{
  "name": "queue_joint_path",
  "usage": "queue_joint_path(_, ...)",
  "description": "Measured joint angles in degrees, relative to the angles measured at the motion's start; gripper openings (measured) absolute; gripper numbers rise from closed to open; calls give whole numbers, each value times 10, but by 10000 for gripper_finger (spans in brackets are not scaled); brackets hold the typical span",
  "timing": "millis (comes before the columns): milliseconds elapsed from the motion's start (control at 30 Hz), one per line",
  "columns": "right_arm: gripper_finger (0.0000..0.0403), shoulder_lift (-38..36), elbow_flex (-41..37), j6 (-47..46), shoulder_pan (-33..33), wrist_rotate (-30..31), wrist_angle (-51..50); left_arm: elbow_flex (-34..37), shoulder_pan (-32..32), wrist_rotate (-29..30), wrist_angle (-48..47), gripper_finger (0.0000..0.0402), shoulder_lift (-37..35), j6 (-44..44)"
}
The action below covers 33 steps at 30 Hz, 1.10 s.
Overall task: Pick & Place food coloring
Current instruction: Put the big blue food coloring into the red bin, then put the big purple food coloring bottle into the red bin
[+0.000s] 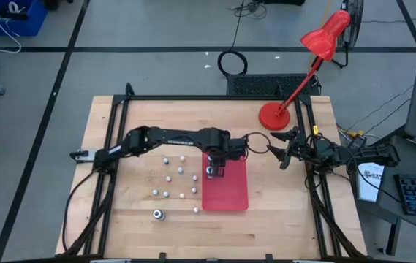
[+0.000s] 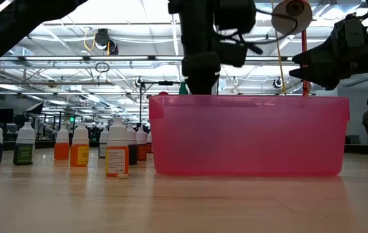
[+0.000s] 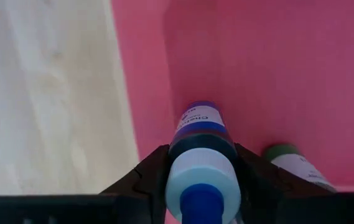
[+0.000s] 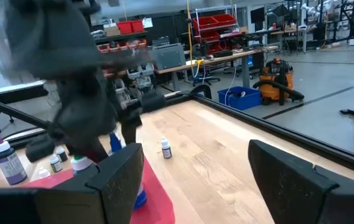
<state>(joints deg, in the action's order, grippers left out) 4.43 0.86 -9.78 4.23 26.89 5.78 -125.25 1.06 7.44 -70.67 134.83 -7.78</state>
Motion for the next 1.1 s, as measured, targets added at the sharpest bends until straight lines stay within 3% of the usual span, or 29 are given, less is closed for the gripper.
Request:
queue_joint_path(200, 279, 0, 0, 0, 0, 0, 0, 0, 0, -13, -4, 139, 10, 10)
queue_joint_path(567, 279, 0, 0, 0, 0, 0, 0, 0, 0, 1, -25, 199, 9, 38)
queue_joint_path(767, 279, 0, 0, 0, 0, 0, 0, -2, 0, 1, -27, 208, -6, 49)
queue_joint_path(1100, 279, 1, 0, 0, 0, 0, 0, -5, -4, -4, -76, 188, -122, 92)
